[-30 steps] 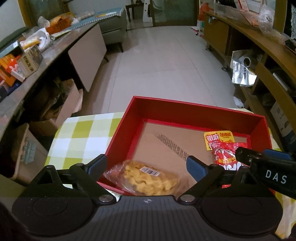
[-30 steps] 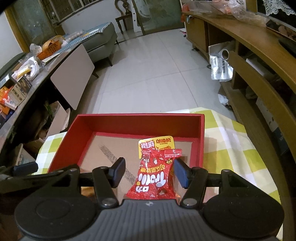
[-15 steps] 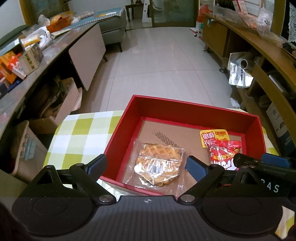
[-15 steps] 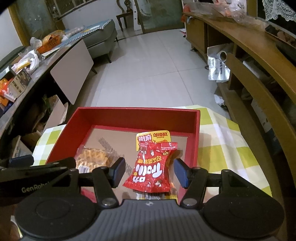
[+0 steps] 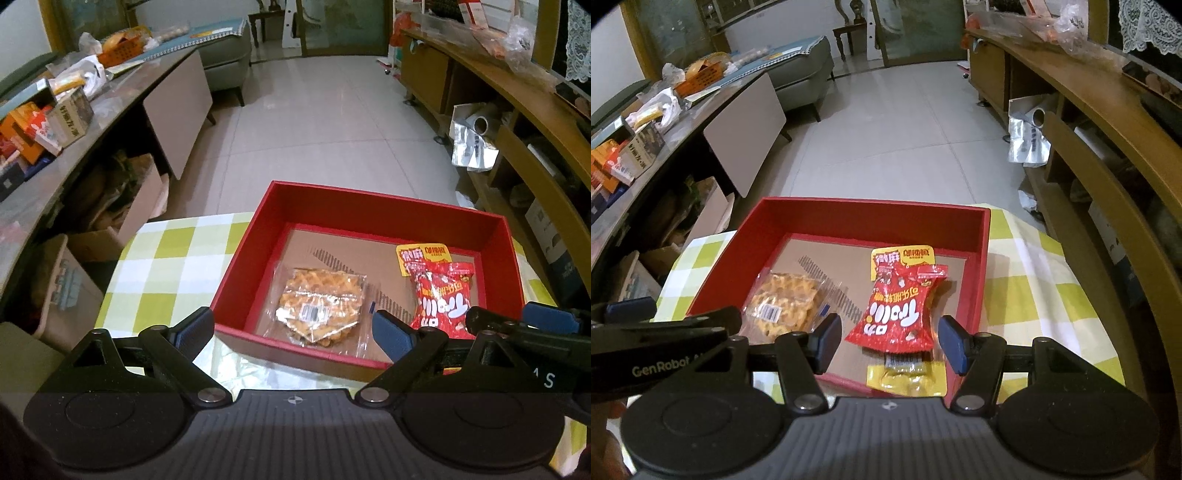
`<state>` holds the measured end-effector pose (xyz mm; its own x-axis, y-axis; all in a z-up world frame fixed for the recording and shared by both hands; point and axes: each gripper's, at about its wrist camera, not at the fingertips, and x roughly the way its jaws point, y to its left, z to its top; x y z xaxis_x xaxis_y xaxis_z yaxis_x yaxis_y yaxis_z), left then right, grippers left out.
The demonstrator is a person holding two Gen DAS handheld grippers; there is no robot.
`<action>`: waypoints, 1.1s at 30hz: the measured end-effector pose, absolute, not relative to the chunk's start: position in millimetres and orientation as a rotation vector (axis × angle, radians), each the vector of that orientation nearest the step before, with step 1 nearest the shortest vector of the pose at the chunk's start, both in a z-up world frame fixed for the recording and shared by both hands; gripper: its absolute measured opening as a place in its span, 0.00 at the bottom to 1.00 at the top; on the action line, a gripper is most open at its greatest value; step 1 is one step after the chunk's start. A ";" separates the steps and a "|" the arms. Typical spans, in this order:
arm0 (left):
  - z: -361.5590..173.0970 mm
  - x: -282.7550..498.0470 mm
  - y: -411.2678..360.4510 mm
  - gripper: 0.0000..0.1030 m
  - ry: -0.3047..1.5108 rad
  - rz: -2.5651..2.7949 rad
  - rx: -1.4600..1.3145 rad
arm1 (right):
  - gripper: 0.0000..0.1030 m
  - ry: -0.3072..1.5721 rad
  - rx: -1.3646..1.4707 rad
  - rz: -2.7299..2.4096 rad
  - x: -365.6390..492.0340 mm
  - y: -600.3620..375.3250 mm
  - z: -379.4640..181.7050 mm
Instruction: Organize snacks
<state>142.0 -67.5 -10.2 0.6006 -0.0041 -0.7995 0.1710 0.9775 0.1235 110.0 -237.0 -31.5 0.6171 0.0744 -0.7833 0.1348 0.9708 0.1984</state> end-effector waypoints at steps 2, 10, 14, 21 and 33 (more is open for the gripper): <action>-9.4 137.6 -65.8 0.93 0.919 -0.105 0.199 | 0.65 0.909 0.242 -0.034 105.8 -235.1 -30.2; -8.7 118.2 -60.3 0.92 0.917 -0.125 0.228 | 0.65 0.930 0.211 -0.018 85.9 -226.2 -29.4; -11.7 107.6 -55.1 0.92 0.928 -0.132 0.241 | 0.65 0.953 0.201 -0.002 76.5 -220.0 -33.2; -21.5 91.1 -43.2 0.92 0.959 -0.131 0.277 | 0.65 1.022 0.170 0.039 61.7 -205.2 -46.0; -50.6 66.5 -23.7 0.86 1.079 -0.126 0.313 | 0.65 1.158 0.064 0.113 43.9 -175.7 -74.1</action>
